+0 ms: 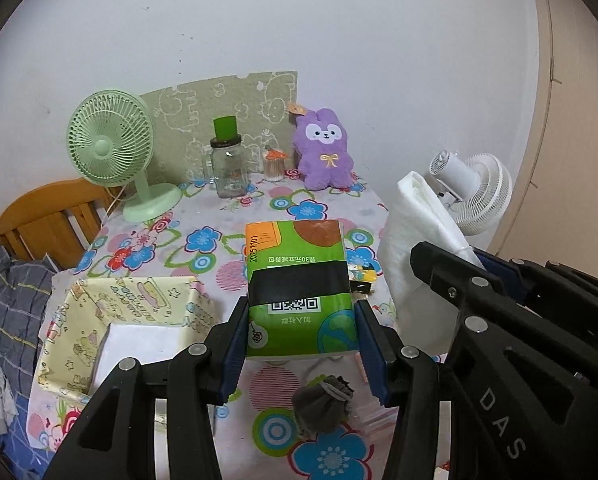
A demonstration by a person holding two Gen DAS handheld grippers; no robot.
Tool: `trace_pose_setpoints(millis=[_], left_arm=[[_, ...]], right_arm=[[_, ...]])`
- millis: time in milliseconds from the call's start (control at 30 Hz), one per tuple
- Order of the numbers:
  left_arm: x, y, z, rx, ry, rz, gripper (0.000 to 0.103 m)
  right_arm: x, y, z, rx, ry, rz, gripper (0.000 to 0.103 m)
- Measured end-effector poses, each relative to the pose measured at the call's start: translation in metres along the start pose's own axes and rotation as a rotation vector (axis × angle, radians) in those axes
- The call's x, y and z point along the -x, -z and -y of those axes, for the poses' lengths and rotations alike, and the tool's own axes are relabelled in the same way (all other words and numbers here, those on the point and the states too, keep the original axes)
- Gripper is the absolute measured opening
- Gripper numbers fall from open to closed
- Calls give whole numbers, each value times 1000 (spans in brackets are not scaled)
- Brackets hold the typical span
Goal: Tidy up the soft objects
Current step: 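Carry the tissue pack with the left gripper while the right gripper carries the white cloth toward the yellow box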
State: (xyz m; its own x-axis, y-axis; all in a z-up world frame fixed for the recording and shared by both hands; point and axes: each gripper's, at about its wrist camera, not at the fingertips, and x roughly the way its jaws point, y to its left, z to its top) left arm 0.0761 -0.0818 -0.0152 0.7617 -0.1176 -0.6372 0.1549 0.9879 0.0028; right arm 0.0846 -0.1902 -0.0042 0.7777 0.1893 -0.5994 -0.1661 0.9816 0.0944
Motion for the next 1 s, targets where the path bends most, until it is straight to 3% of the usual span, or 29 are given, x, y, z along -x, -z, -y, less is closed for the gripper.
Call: trace_pose_setpoints(millis=[1000], left_arm=[[3,5,-107,52,-81,-10,52]], right_arm=[[-38,-16,-109,57,-139,-57,15]])
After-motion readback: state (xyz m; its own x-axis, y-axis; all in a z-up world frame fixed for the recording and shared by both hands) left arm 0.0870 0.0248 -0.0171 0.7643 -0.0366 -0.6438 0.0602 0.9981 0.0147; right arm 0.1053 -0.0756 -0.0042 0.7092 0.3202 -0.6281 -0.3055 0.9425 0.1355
